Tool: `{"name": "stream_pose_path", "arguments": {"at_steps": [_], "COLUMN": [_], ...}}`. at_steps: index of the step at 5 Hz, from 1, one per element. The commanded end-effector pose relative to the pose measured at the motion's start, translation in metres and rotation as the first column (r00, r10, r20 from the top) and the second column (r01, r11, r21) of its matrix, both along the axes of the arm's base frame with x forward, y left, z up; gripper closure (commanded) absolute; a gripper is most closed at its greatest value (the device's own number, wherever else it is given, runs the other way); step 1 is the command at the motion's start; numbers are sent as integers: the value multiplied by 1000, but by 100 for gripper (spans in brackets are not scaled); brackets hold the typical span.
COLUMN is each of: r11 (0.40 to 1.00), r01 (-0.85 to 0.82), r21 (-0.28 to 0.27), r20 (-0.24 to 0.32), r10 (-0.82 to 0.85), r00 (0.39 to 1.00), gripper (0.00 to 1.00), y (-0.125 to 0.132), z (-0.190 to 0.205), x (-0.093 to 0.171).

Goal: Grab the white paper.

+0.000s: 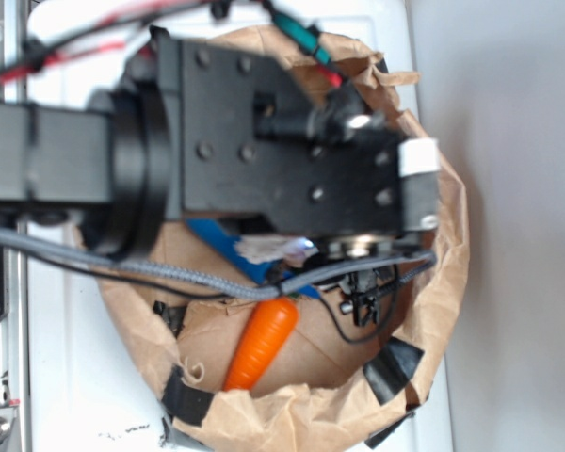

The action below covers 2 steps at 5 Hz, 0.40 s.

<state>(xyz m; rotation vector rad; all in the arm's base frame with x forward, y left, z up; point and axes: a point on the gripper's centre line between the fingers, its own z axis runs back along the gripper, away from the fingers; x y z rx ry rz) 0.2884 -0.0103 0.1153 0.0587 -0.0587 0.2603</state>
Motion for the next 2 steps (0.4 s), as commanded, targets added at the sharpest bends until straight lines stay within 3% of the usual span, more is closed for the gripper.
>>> {"name": "stream_pose_path", "arguments": {"at_steps": [1,2], "r11": [991,989], "r01": [134,138], "r21": [-22,58], "r20": [4,91], "r10": [-134,-143], "r00": [991,985], "gripper": [100,48], "y": [-2,-1], "z": [68,61], "x": [-15,-18]}}
